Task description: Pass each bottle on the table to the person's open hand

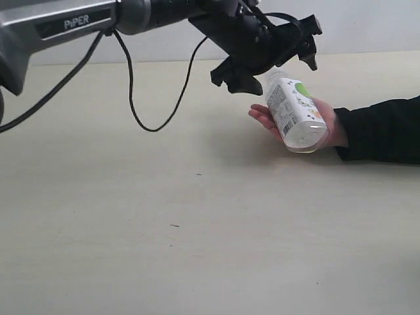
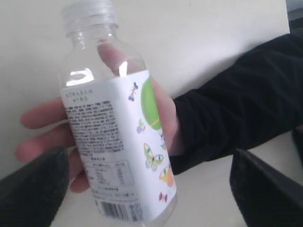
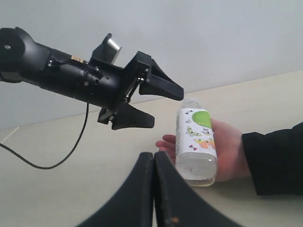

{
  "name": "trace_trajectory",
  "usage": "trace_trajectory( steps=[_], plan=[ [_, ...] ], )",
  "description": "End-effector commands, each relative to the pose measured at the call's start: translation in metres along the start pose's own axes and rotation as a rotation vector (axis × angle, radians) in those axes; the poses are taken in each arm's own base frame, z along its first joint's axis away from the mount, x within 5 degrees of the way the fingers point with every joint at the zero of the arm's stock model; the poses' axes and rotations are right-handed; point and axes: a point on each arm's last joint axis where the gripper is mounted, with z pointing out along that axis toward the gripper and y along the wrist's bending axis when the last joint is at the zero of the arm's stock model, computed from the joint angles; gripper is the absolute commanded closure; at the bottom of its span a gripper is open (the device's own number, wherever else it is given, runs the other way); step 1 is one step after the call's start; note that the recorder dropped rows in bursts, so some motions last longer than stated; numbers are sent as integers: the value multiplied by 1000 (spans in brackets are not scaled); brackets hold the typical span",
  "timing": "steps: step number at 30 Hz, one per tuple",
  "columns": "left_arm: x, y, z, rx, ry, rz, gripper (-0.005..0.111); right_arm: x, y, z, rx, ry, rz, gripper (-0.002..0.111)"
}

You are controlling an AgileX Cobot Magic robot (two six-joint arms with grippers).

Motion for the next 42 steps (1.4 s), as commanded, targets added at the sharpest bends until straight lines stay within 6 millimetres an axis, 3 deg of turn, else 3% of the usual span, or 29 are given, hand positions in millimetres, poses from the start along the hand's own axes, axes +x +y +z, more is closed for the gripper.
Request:
trace_trajectory(
  steps=[1,4,7,8,9,16,23,29,34,37,42],
  plan=[
    [0,-17,-39,5,43,295,20,0,0,-1,-1,-5,-4,108],
    [5,-23,-58,4,103,430,36,0,0,-1,-1,-5,-4,108],
    [9,-28,-74,7,139,464,76,0,0,-1,-1,-5,-4,108],
    [9,-31,-80,12,142,465,95,0,0,-1,-1,-5,-4,108],
    [10,-33,-85,14,146,476,106,0,0,-1,-1,-5,-4,108],
    [25,-39,-124,19,243,618,104,0,0,-1,-1,-5,-4,108],
    [52,-34,-178,40,153,709,104,0,0,-1,-1,-5,-4,108],
    [103,-5,-227,89,-26,737,104,0,0,-1,-1,-5,-4,108],
    [168,43,-272,73,-165,780,104,0,0,-1,-1,-5,-4,108],
    [203,66,-294,85,-191,788,104,0,0,-1,-1,-5,-4,108],
    [244,91,-321,124,-252,821,104,0,0,-1,-1,-5,-4,108]
  ],
)
